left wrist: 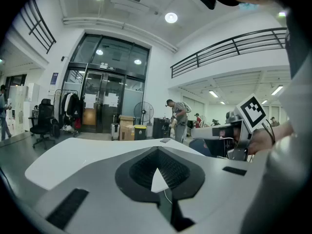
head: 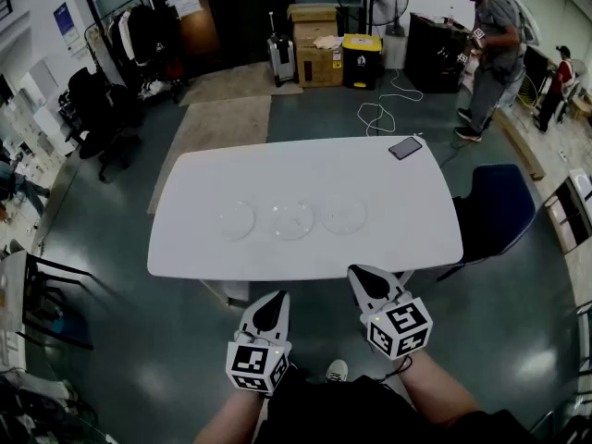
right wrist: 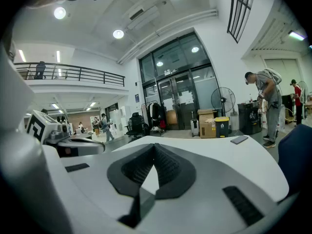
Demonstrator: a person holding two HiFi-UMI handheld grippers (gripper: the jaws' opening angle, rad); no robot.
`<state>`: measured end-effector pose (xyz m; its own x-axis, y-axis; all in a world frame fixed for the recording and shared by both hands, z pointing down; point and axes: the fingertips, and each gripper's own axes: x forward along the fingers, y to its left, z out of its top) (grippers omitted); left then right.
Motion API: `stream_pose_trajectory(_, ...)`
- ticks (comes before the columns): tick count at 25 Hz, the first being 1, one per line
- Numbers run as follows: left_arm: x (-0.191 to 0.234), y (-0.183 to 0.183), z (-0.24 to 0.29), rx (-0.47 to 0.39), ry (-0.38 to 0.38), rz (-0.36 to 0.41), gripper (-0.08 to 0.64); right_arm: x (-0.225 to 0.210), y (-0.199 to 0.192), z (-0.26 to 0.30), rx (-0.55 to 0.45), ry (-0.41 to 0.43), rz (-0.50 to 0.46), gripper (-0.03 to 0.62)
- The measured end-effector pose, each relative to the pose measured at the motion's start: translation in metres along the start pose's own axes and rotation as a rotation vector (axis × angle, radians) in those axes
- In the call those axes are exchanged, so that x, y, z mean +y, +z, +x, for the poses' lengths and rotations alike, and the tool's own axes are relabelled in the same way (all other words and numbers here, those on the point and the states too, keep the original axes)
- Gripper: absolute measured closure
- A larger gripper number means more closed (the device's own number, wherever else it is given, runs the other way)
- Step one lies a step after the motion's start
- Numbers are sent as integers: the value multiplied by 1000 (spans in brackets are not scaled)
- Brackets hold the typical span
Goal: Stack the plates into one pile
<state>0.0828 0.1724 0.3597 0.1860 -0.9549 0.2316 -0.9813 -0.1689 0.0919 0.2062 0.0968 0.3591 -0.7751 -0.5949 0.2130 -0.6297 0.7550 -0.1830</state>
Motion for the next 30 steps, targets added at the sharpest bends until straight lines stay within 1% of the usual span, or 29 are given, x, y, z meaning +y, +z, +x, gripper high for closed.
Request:
stream_pose_trajectory(7,-5,3,-4,-6,-2,-3,542,3,5,-8,-18,12,11,575)
stream_pose_trajectory(11,-6,5,-3,-18,-2,-6,541,3,7,-7,-32,23,-6,575)
stream_pose_trajectory(19,-8,13,-4,-43,18,7,541,8,20,-6,-81,75,0,574)
stream_pose_trajectory(24,1,12,-5,-49,47,1,541,11,23,1,-92,103,7,574)
stream_pose_trajectory(30,29,12,-14,-62,73,-12,541,31,27,19,-102,128,1,574)
